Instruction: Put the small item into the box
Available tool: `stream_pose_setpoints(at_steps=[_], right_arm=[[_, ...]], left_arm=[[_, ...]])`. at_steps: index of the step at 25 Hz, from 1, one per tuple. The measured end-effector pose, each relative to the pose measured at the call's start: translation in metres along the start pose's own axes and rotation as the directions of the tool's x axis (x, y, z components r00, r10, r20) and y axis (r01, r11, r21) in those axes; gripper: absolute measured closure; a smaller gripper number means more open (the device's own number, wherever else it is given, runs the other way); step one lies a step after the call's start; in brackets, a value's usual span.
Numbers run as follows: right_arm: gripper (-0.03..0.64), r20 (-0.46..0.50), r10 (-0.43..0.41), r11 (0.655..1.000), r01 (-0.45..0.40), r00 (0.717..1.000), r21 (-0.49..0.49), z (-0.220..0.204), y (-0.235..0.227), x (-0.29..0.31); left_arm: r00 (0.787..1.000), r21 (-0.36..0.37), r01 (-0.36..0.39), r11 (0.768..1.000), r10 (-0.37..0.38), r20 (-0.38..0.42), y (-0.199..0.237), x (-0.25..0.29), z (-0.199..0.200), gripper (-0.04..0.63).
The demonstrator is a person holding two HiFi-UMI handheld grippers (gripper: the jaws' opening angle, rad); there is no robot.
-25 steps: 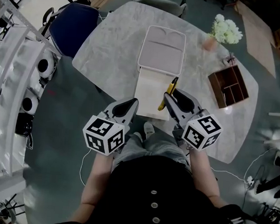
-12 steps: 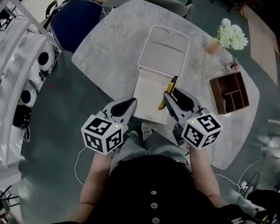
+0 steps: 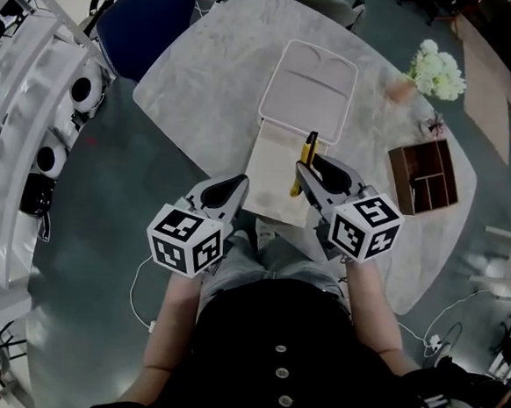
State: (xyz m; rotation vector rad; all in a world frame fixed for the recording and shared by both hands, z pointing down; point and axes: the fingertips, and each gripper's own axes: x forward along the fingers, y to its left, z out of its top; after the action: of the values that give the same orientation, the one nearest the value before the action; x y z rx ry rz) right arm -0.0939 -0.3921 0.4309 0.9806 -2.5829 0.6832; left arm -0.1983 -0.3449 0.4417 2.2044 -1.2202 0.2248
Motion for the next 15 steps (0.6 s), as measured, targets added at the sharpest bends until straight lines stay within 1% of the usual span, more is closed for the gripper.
stream_pose_setpoints(at_steps=[6,9,15], right_arm=[[0.499,-0.077,0.013,1.000,-0.014,0.997,-0.023,-0.010,-0.003,0.021],[0.499,-0.128,0.012,0.999,-0.017,0.992,-0.037,-0.020,-0.006,0.031],[0.499,-0.198,0.027,0.998,-0.038,0.980,-0.050,-0.036,-0.007,0.051]], left_arm=[[1.000,-0.025,-0.023,0.999,0.022,-0.007,0.011,0.003,-0.007,0.578],[0.999,-0.040,-0.034,0.999,0.034,-0.006,0.017,0.004,-0.010,0.578],[0.999,-0.070,-0.045,0.997,0.044,-0.010,0.025,0.004,-0.014,0.578]])
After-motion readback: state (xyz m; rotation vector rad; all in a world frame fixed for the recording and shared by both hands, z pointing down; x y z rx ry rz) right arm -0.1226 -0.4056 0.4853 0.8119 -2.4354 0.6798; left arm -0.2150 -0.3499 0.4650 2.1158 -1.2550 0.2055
